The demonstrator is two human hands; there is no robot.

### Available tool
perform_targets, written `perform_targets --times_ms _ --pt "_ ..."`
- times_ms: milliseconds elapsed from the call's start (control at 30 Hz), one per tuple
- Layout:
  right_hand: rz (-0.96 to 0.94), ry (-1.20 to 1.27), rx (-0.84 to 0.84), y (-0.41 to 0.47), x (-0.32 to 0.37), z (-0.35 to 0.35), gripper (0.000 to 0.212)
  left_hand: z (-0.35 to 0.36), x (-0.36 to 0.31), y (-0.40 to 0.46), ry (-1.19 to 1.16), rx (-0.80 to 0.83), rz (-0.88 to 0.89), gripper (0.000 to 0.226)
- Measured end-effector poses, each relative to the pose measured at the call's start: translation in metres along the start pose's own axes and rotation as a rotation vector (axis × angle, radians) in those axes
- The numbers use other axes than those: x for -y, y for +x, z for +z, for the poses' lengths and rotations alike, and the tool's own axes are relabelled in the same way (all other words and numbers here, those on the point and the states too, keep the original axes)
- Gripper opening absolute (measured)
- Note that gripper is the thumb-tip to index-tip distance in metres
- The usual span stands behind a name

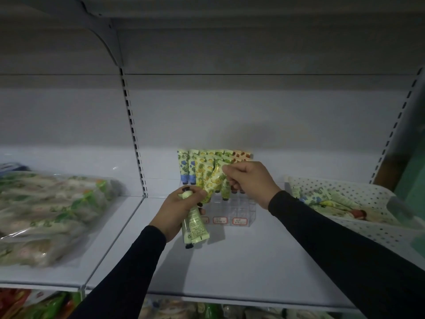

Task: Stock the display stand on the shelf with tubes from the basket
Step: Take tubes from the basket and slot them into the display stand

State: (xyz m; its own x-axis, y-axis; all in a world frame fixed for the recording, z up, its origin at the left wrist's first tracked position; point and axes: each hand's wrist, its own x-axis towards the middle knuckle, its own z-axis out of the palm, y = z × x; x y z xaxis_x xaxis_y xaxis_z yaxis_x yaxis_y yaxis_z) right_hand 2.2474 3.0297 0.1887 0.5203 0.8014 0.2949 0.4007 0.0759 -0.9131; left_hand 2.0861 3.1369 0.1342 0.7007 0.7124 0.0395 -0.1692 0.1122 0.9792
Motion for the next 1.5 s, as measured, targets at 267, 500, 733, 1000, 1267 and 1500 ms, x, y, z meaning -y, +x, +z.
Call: perform_targets --times_ms 267,500,733,1000,1267,1500 --pt "-0.214 -0.315 -0.212 0.014 0.003 0.009 0.036 -0.031 0.006 0.009 0.021 -0.277 0.013 0.004" --pt "-0.284 -0.570 -0.139 0.025 0.011 0.028 0.037 -0.051 0.003 0.016 0.281 -0.417 0.118 0.007" --pt "-0.351 -0.769 -0.103 0.034 0.011 0.053 0.044 -0.060 0.011 0.015 0.271 -0.407 0.145 0.004" --pt "-0.298 -0.916 -0.064 0.044 0.011 0.068 0.042 -0.068 0.012 0.015 0.268 -0.391 0.150 0.008" --pt "-0.183 -0.895 -0.105 0.053 0.013 0.069 0.029 -0.069 0.012 0.015 0.257 -0.373 0.156 0.006" --pt "-0.184 -0.962 -0.075 0.059 0.021 0.066 0.040 -0.068 0.013 0.016 0.253 -0.368 0.163 0.007"
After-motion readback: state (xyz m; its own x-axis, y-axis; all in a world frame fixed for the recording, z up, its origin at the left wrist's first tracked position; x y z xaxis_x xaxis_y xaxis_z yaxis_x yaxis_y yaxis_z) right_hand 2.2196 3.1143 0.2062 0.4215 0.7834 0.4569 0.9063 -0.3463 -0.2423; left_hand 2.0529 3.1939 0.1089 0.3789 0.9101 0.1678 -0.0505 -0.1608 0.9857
